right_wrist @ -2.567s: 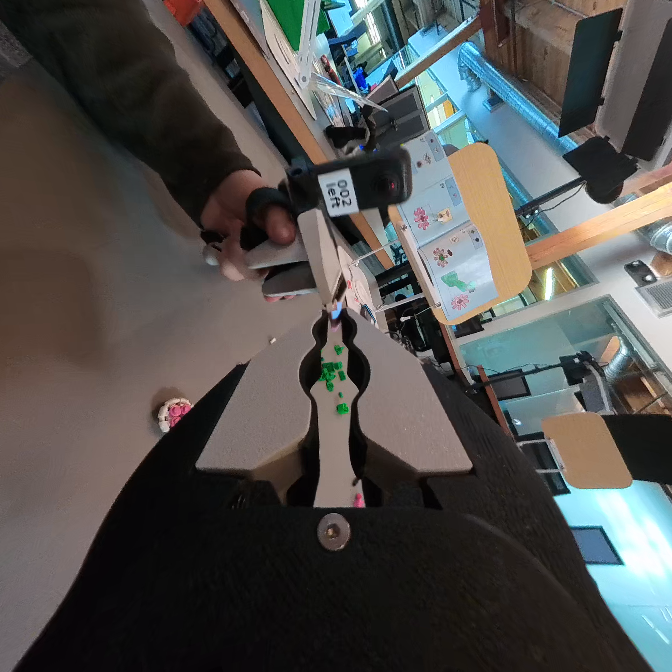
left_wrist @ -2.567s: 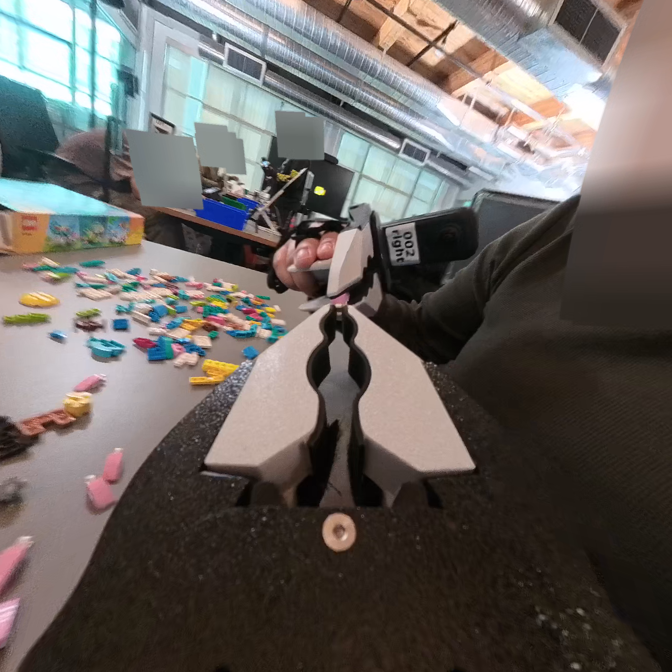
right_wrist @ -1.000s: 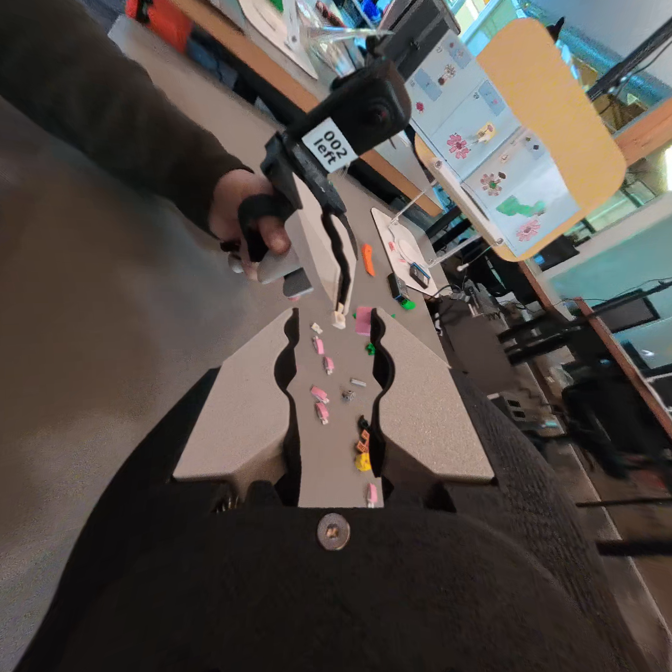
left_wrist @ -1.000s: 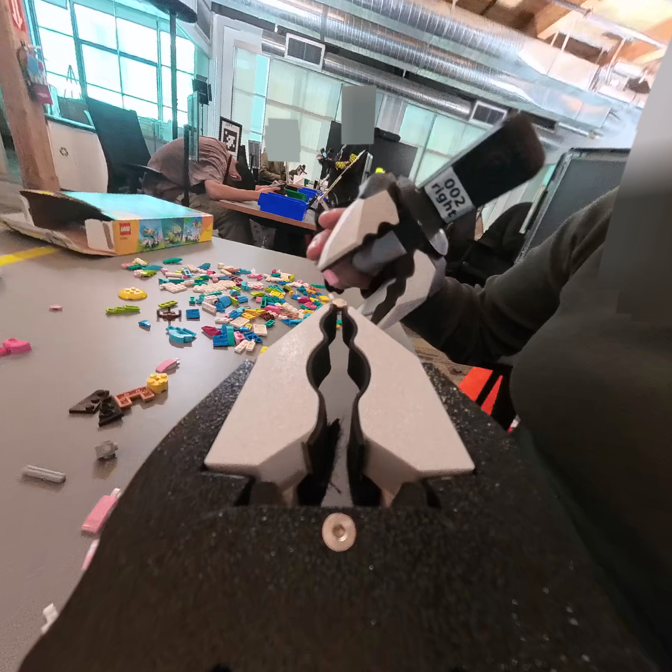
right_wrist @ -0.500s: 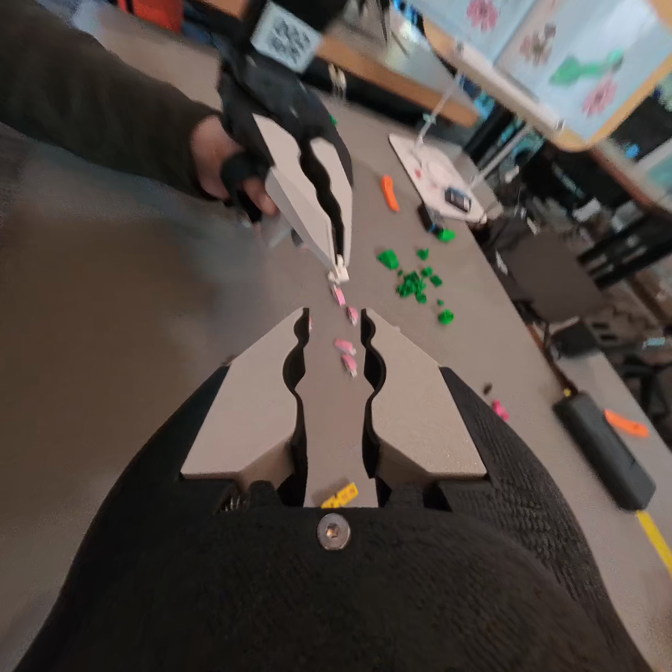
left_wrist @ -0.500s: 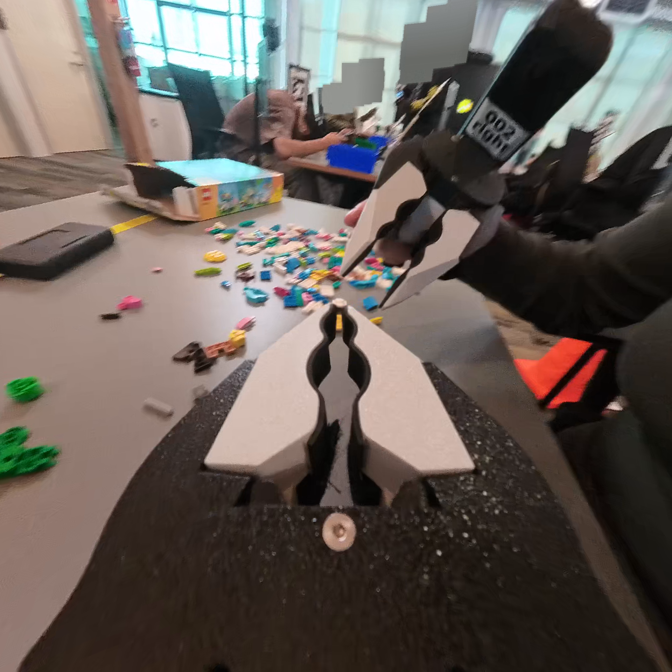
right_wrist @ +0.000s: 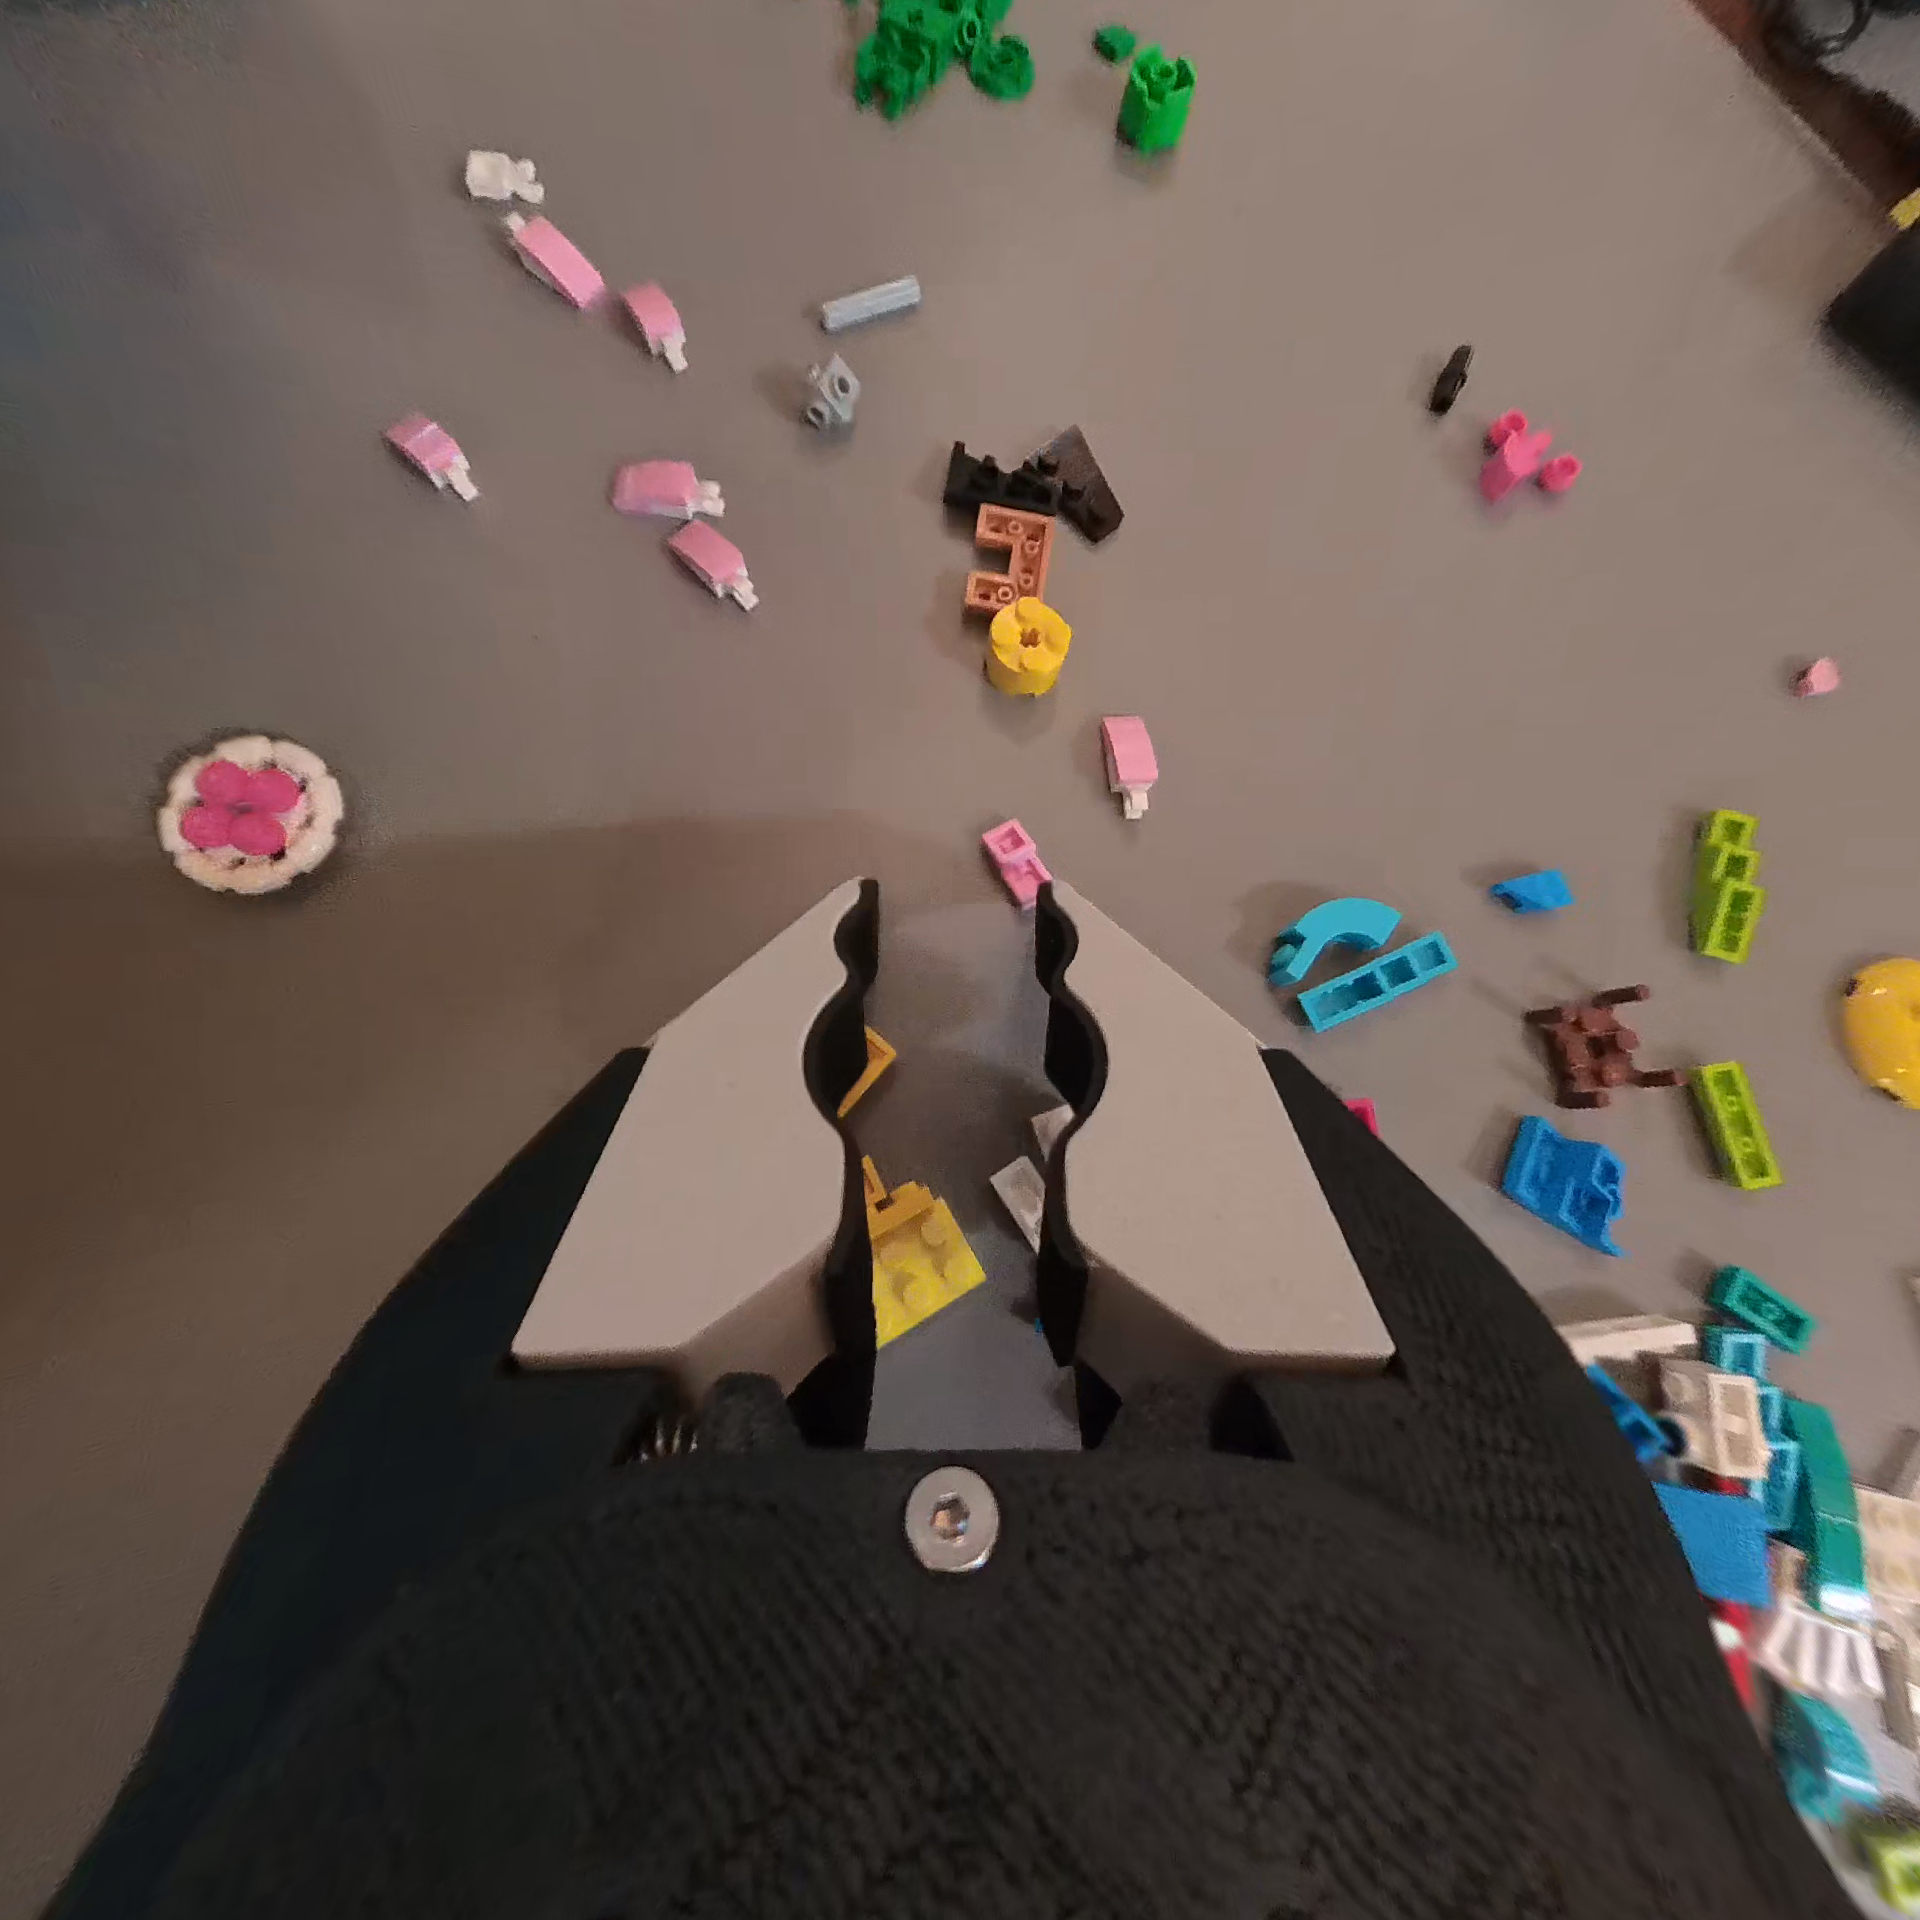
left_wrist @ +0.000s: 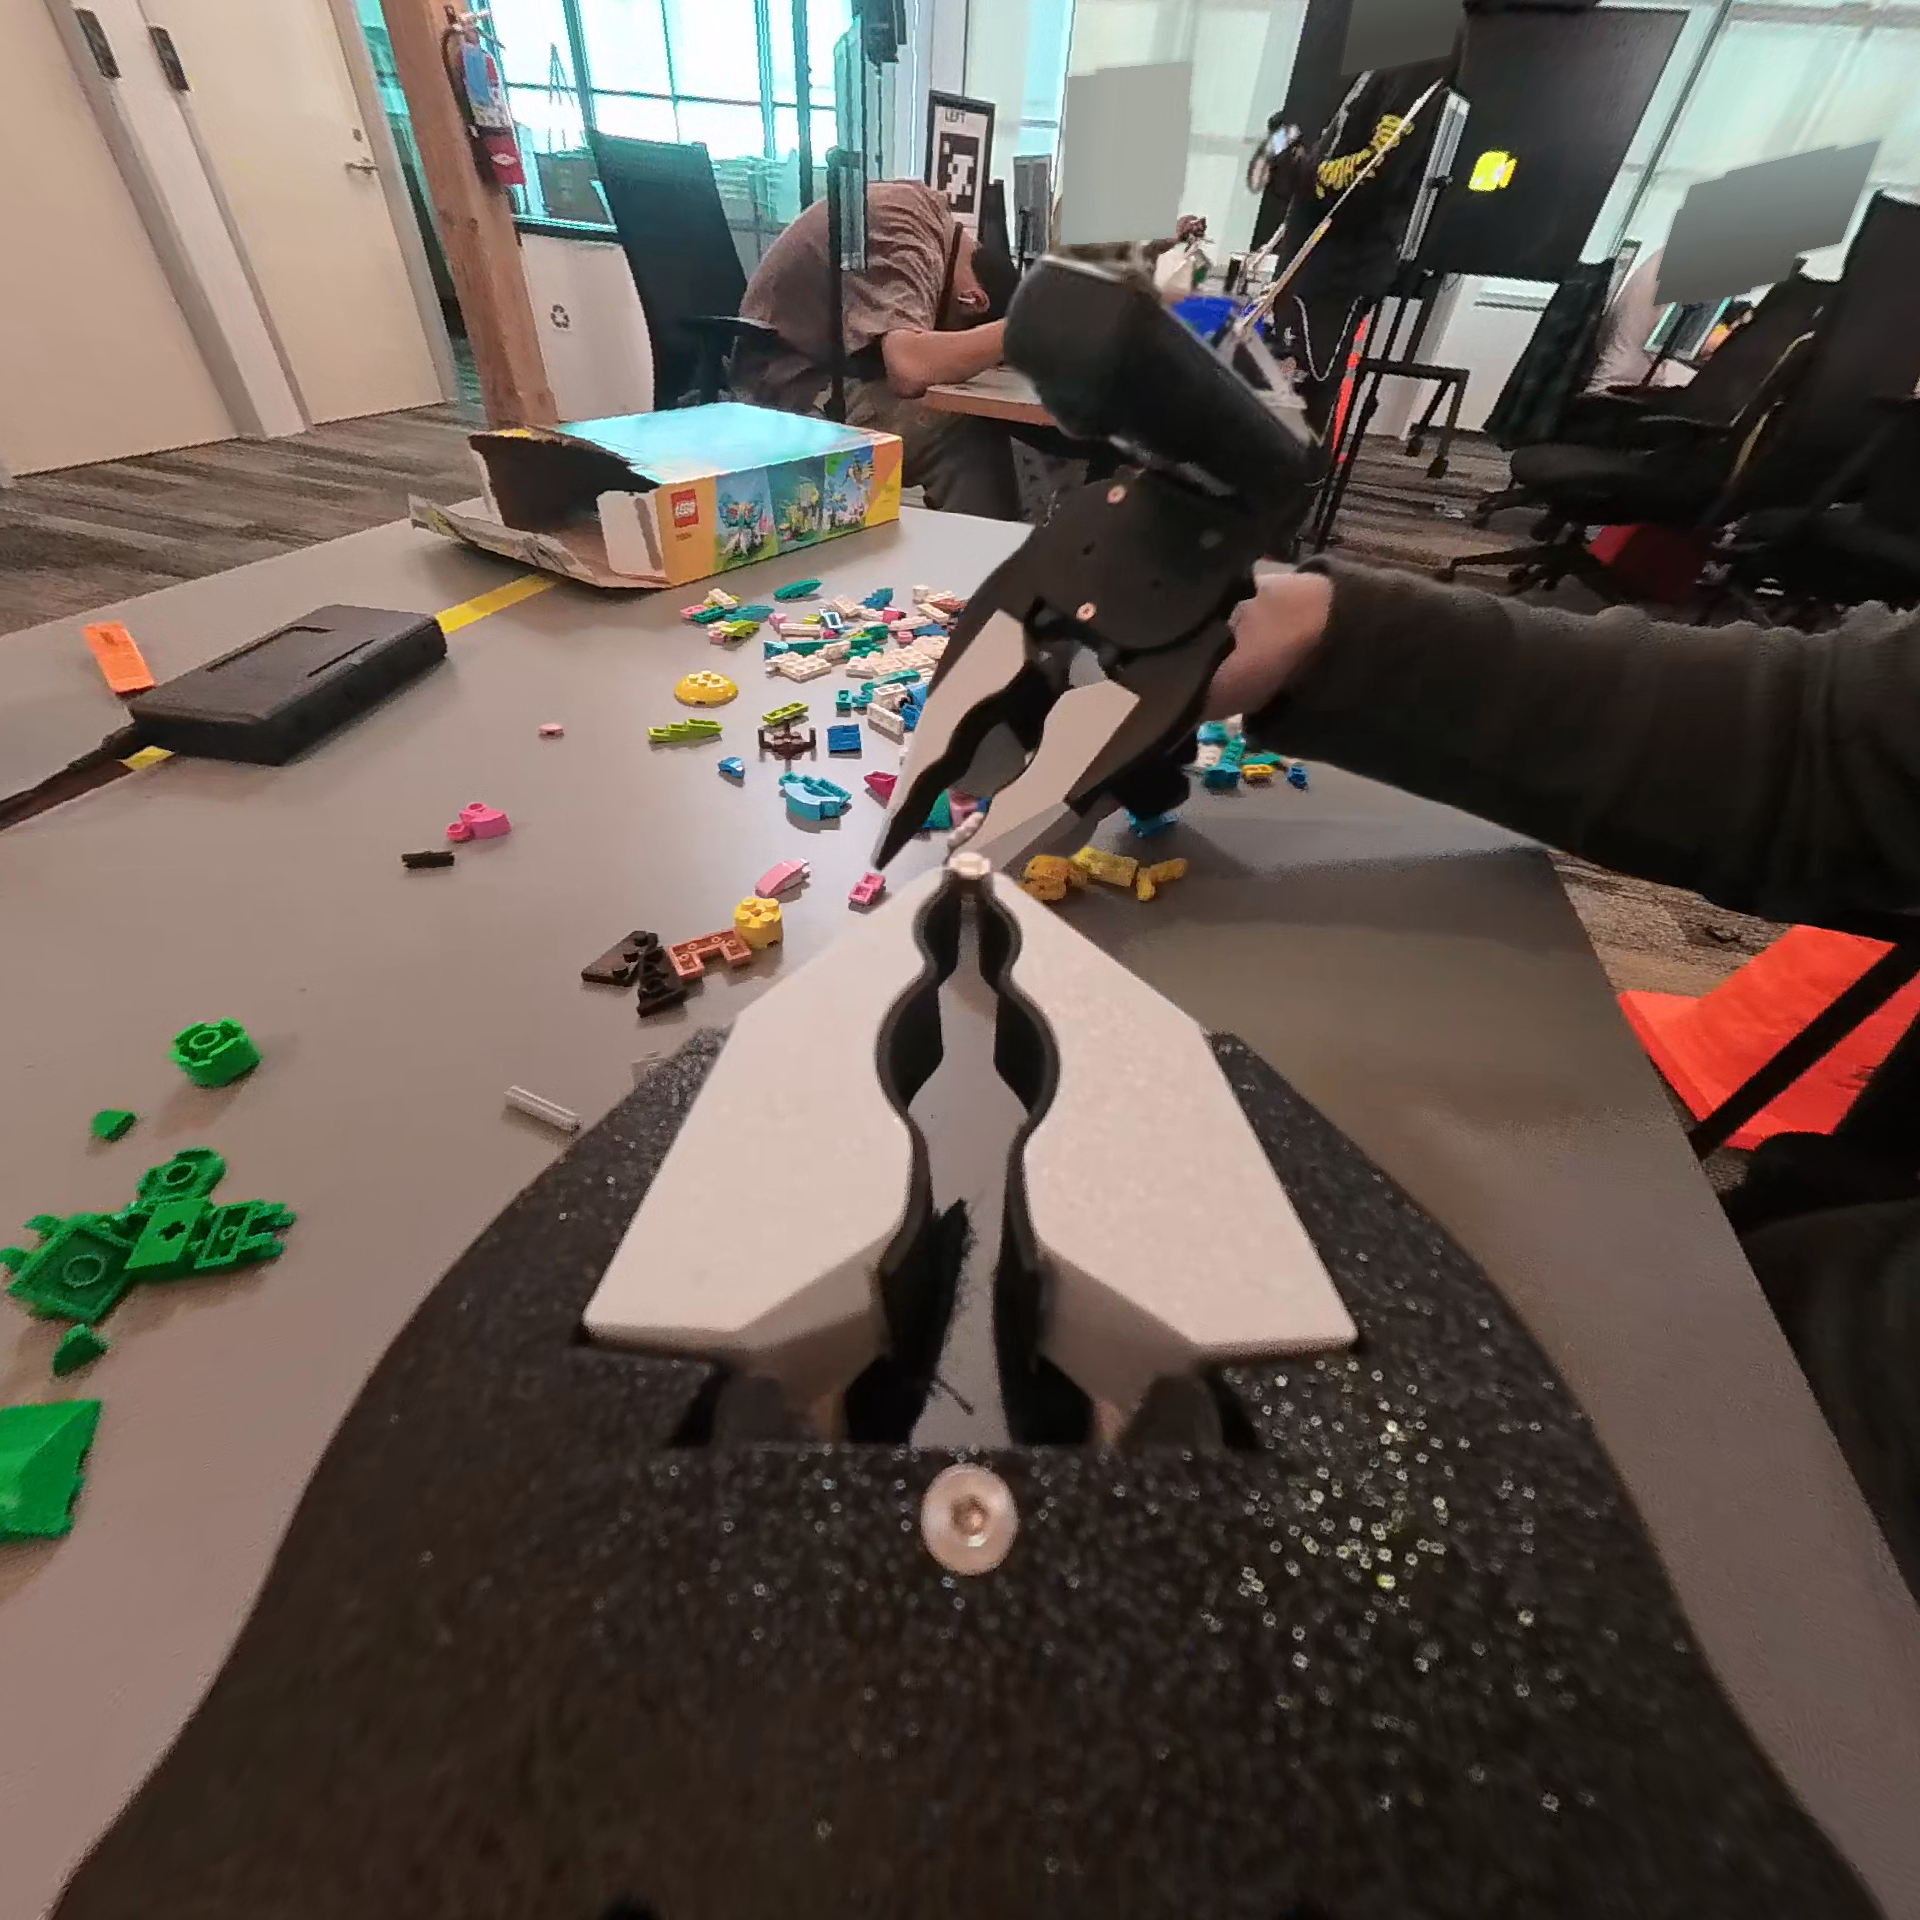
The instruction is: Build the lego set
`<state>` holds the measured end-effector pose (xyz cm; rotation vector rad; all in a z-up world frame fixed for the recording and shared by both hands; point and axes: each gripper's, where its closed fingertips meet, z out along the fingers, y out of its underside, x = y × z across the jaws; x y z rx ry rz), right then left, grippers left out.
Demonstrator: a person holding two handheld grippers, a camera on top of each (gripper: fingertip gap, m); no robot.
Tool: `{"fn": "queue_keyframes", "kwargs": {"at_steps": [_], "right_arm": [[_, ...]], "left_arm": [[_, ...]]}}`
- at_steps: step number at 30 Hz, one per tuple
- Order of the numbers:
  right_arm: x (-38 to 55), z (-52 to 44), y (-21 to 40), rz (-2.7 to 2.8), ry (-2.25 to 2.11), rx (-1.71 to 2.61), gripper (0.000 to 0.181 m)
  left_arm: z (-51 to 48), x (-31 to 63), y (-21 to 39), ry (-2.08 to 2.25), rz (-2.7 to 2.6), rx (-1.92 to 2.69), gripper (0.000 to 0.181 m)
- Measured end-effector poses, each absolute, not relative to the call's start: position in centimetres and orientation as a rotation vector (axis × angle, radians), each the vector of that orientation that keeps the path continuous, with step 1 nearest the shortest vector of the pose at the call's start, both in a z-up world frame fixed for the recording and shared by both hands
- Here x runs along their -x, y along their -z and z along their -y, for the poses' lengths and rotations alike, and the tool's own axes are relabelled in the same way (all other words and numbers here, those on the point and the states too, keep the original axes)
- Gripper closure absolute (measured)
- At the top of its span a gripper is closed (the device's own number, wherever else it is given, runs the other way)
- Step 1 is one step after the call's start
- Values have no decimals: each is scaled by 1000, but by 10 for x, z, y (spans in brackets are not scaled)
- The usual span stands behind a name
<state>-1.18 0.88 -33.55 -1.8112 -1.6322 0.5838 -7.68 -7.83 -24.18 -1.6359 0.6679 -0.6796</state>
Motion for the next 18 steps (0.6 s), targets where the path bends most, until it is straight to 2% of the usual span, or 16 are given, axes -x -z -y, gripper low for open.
{"fn": "queue_keyframes", "kwargs": {"at_steps": [7, 11, 18], "right_arm": [[17, -20, 335, 1537, -682, 1880, 154], [26, -15, 329, 1594, -634, 1788, 180], [45, -4, 302, 1668, -467, 1588, 181]], "left_arm": [[77, 77, 248, 651, -683, 1655, 181], [74, 80, 252, 600, -689, 1667, 181], [62, 98, 253, 461, -624, 1666, 181]]}}
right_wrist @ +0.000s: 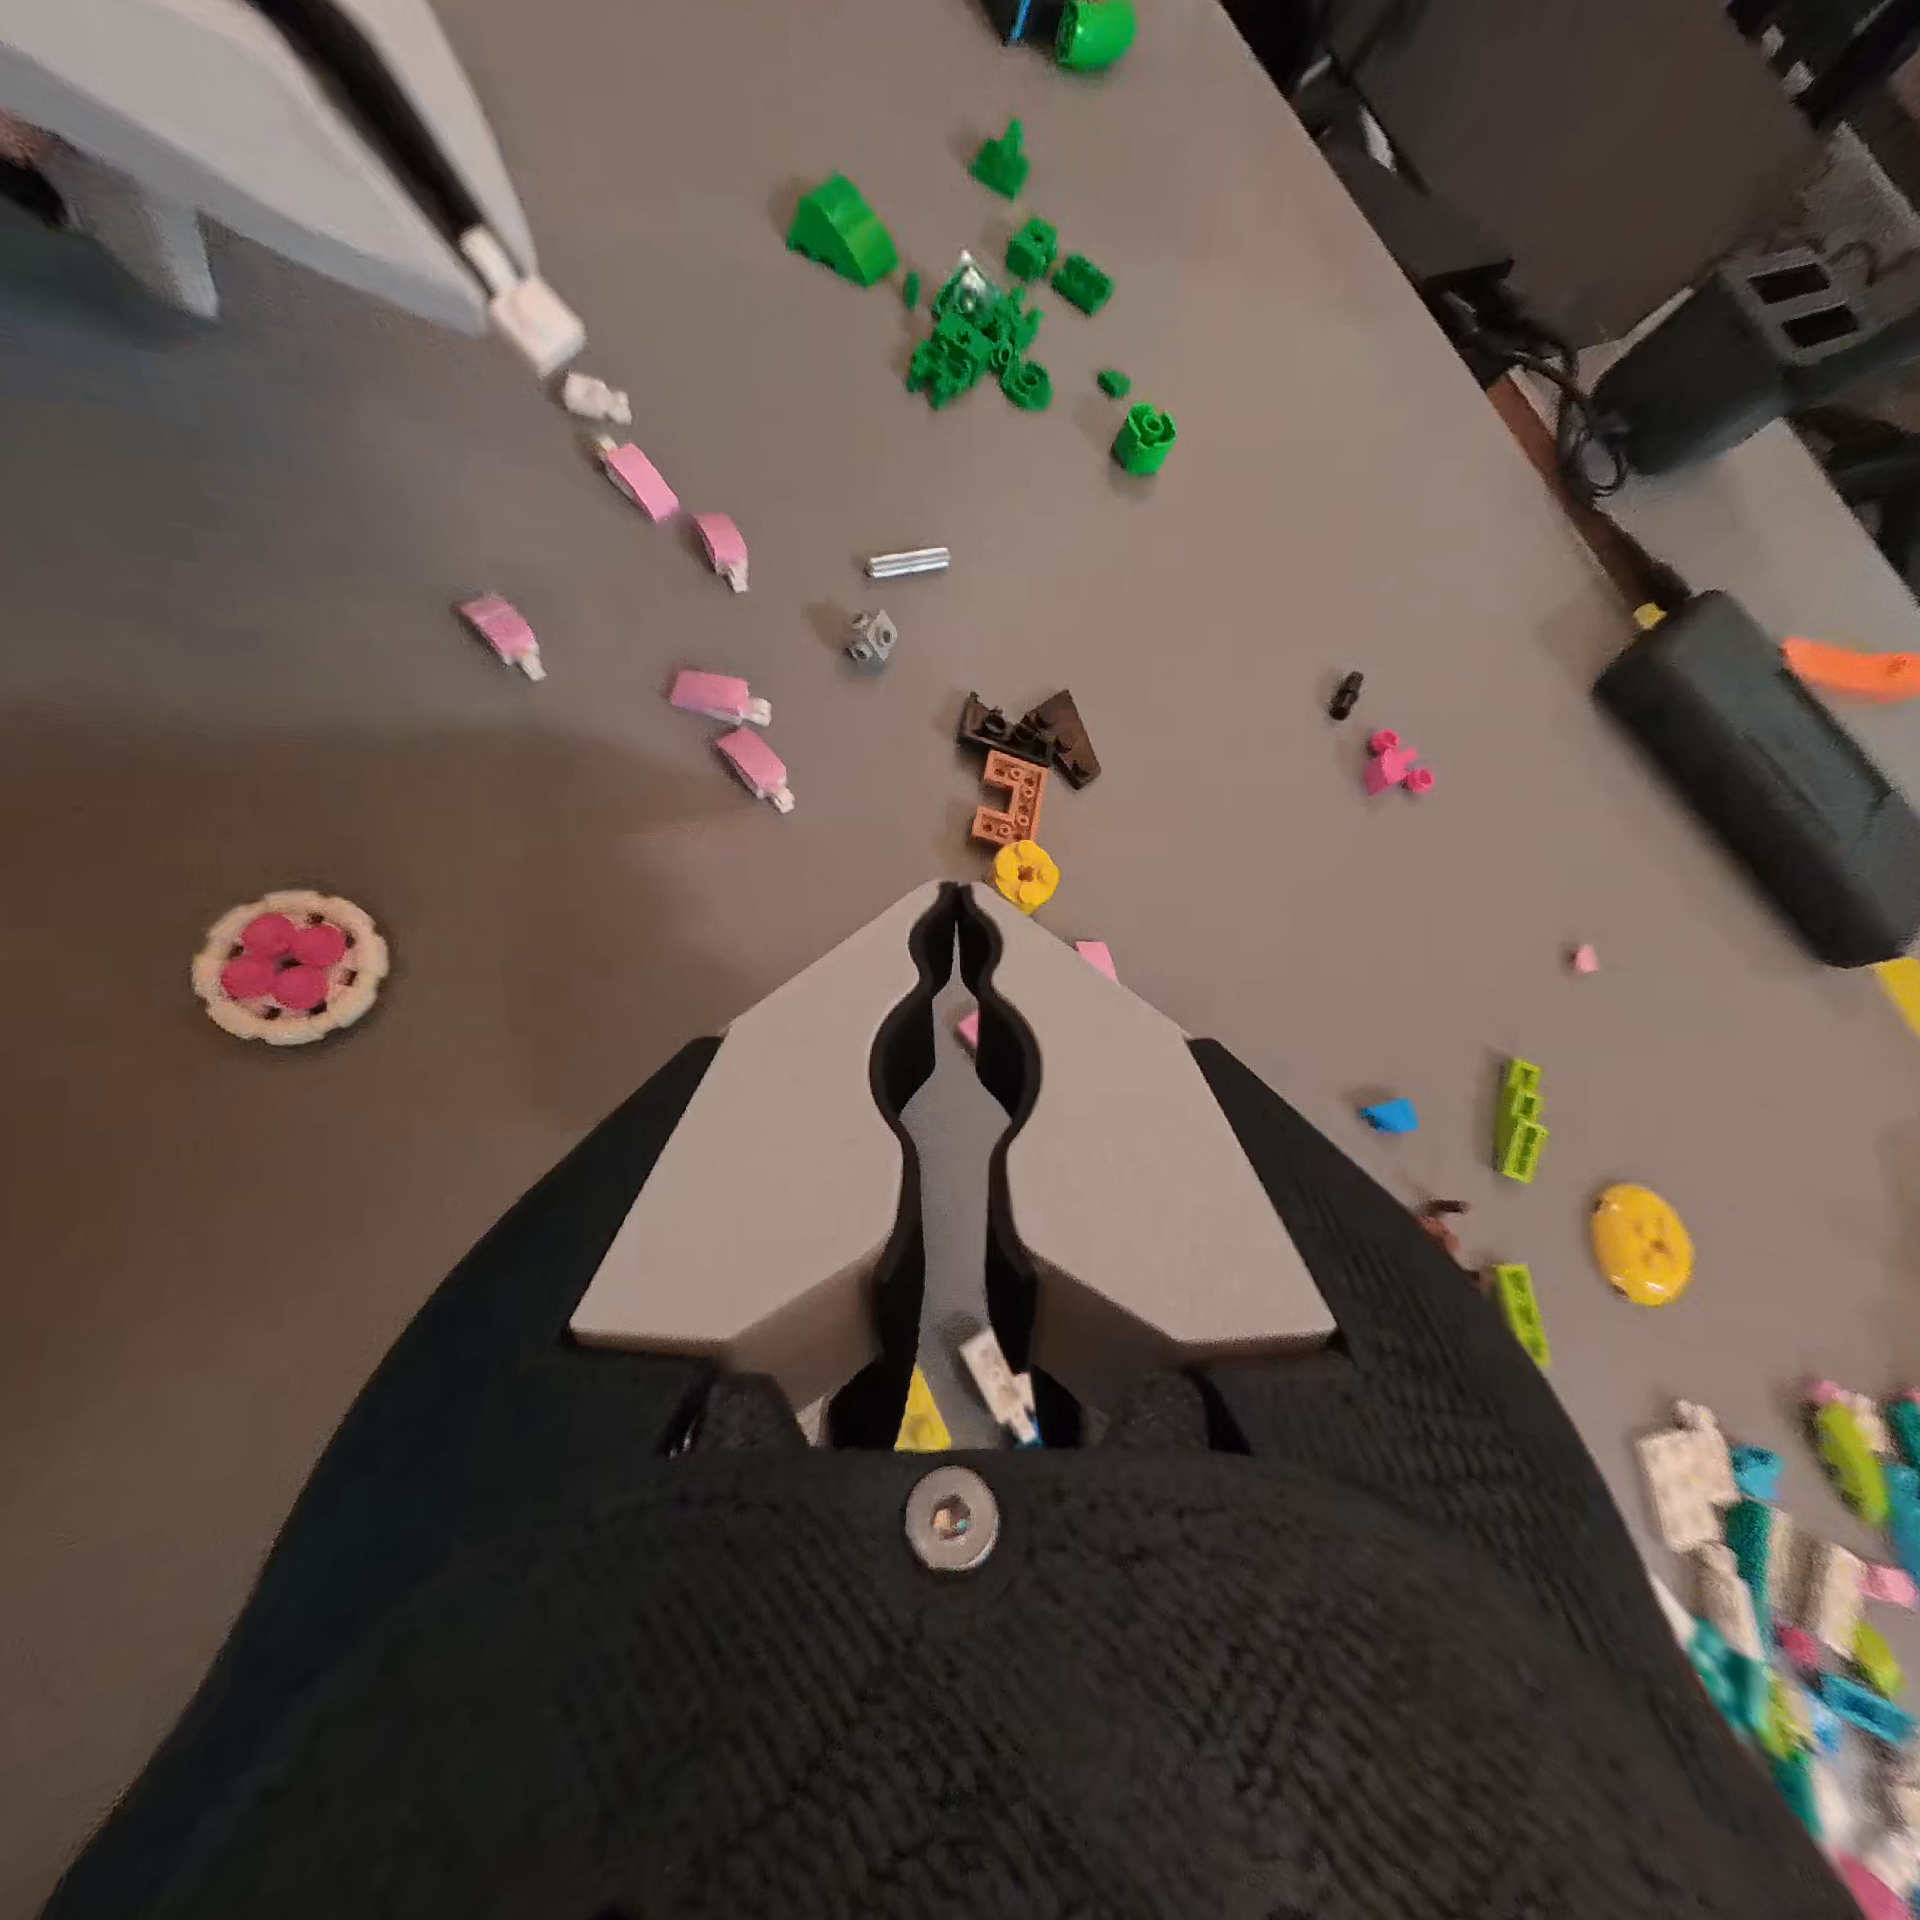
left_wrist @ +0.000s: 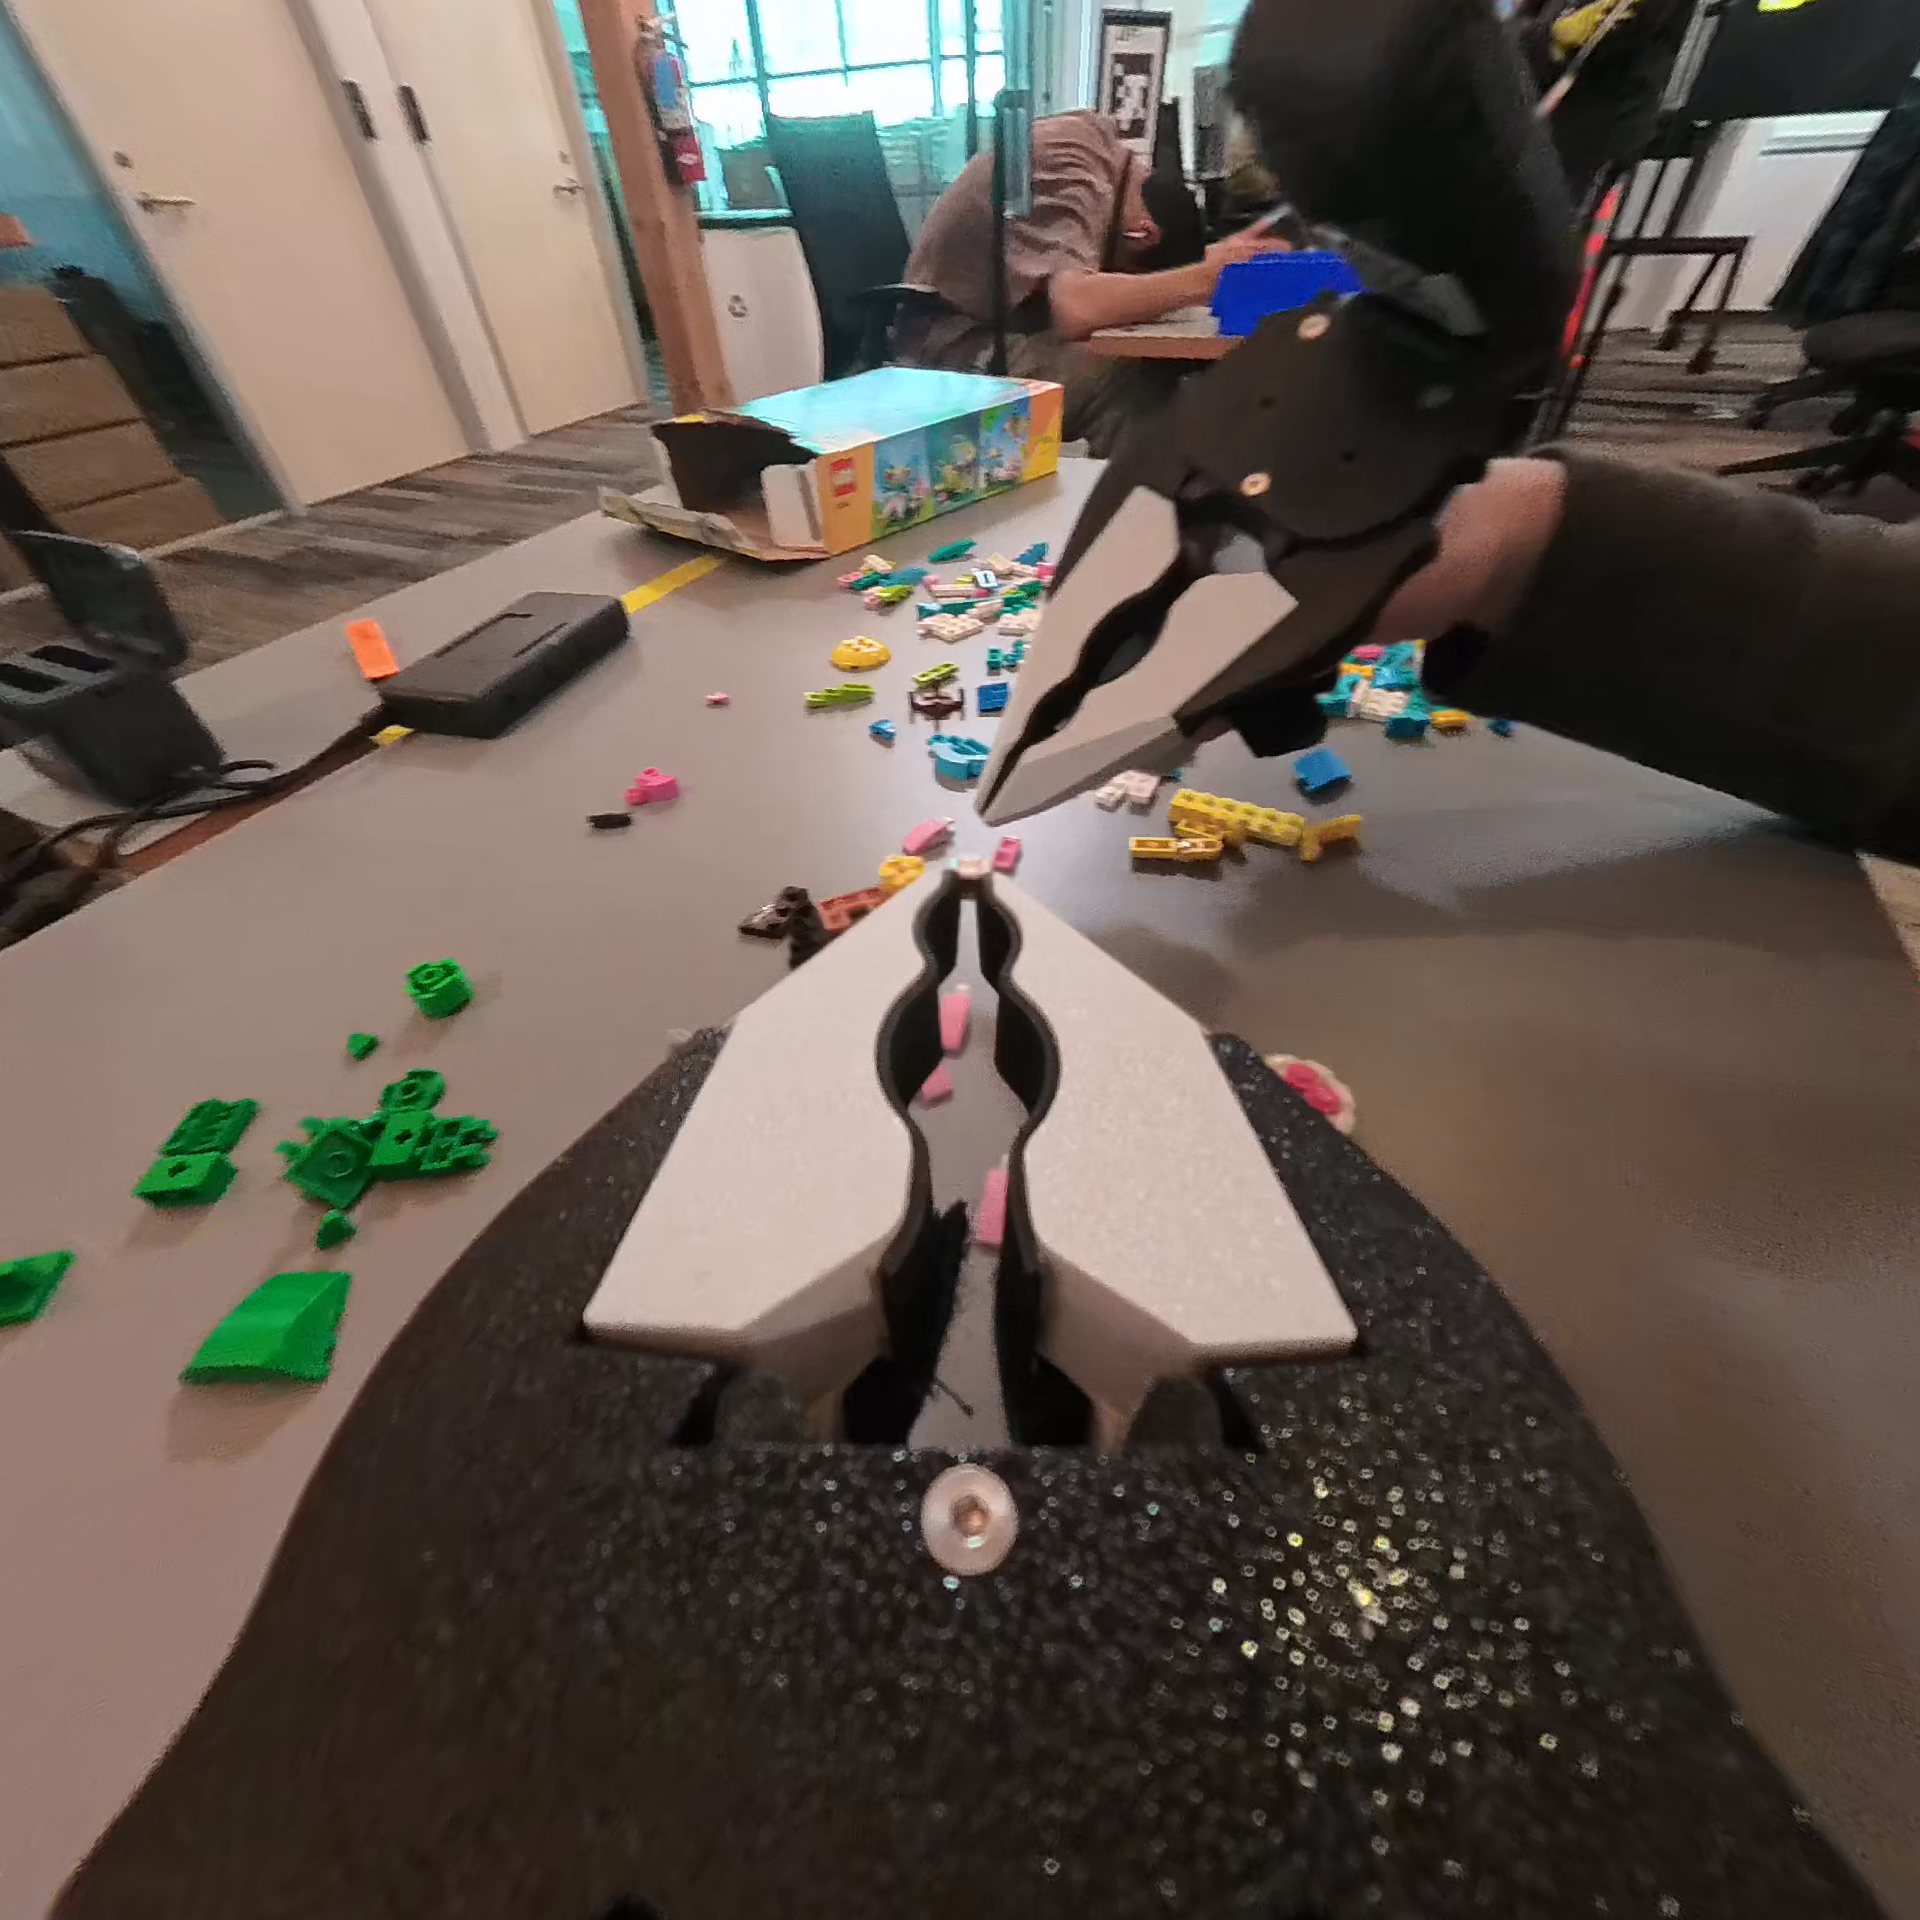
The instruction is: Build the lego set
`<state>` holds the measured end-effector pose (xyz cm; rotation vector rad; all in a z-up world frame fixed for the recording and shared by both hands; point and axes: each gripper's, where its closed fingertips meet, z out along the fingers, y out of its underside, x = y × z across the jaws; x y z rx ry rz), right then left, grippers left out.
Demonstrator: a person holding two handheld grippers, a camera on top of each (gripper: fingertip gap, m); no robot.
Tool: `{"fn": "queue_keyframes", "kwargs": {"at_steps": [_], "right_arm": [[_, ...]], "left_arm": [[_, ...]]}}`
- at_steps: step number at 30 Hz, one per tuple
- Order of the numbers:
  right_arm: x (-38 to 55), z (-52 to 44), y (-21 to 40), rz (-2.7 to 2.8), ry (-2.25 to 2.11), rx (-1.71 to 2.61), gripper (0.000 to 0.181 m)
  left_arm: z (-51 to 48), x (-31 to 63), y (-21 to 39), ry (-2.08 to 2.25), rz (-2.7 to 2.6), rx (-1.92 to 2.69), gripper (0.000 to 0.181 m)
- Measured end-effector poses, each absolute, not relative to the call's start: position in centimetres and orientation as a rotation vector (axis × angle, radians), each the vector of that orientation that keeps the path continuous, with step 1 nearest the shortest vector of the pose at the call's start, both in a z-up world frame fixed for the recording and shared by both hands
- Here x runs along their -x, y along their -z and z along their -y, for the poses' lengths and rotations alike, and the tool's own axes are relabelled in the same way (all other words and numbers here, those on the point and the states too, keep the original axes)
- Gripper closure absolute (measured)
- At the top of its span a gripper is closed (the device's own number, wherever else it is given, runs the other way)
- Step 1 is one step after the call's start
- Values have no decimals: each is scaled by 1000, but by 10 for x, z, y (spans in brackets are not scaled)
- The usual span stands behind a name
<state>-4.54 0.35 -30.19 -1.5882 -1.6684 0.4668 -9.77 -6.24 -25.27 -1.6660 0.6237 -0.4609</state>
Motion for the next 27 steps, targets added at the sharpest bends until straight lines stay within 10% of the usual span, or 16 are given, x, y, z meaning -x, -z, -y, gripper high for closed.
{"fn": "queue_keyframes", "kwargs": {"at_steps": [7, 27], "right_arm": [[17, 3, 327, 1517, -671, 2054, 149], [25, -2, 323, 1464, -620, 1982, 151]], "left_arm": [[57, 114, 242, 426, -526, 1607, 181], [69, 90, 247, 494, -605, 1588, 181]]}}
